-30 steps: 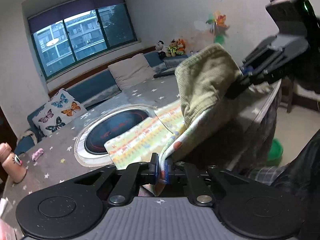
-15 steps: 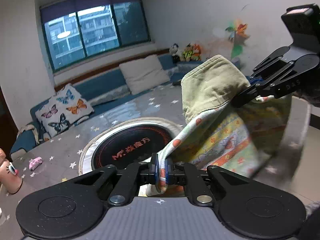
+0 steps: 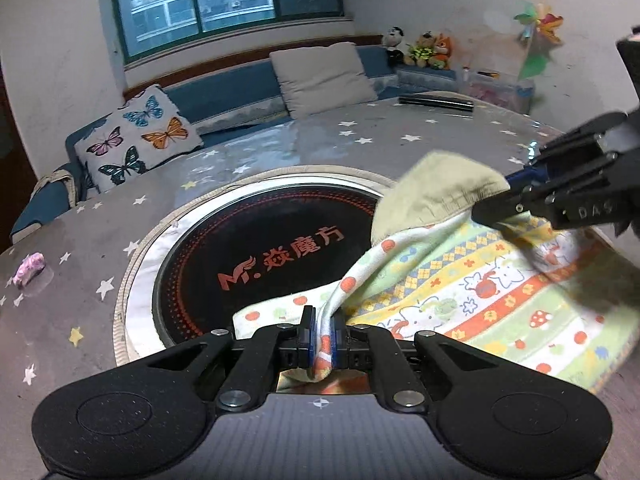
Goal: Fold clothes
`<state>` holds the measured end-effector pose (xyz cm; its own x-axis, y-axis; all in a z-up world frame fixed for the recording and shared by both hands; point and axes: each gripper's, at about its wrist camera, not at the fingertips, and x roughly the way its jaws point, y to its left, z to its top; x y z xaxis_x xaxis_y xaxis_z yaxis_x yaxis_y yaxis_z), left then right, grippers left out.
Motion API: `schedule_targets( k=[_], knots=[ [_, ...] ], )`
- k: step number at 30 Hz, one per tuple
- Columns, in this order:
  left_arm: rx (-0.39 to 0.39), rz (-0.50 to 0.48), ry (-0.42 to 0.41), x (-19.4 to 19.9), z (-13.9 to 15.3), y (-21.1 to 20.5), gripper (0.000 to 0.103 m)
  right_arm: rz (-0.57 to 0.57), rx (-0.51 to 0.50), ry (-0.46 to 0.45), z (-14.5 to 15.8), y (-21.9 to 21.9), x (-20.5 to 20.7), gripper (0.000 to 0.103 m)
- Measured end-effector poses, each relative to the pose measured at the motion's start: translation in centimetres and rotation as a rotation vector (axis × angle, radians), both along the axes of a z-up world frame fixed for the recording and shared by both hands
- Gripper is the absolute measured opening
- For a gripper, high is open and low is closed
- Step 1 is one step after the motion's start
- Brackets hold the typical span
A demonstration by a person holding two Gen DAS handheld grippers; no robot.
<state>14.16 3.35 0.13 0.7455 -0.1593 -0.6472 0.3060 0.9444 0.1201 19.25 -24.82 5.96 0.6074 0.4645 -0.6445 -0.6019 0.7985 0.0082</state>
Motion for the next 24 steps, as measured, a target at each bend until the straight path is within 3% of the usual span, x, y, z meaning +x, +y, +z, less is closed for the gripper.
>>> schedule_targets(
  k=[3, 10, 14, 19, 24],
  knots=[
    [0.001, 0.022, -0.001, 0.5, 0.0, 0.1, 0.011, -0.051, 0.014, -0.013, -0.6, -0.6, 0.3, 0.032],
    [0.006, 0.074, -0.003, 1.7, 0.1, 0.4, 0.026, -0.115, 0.083, -0.055, 0.9, -3.1, -3.1, 0.032],
    [0.026, 0.111, 0.001, 2.4, -0.3, 0.7, 0.027, -0.091, 0.096, -0.003, -0.2, -3.9, -5.6, 0.032],
    [0.034, 0.147, -0.012, 2.2, -0.3, 1.2, 0.035, -0.178, 0.101, 0.04, -2.7, -5.7, -5.1, 0.032],
    [0.019, 0.176, -0.025, 0.8, 0.6, 2.2, 0.035, -0.267, 0.145, 0.041, -2.3, -7.7, -4.4, 0.032]
  ],
)
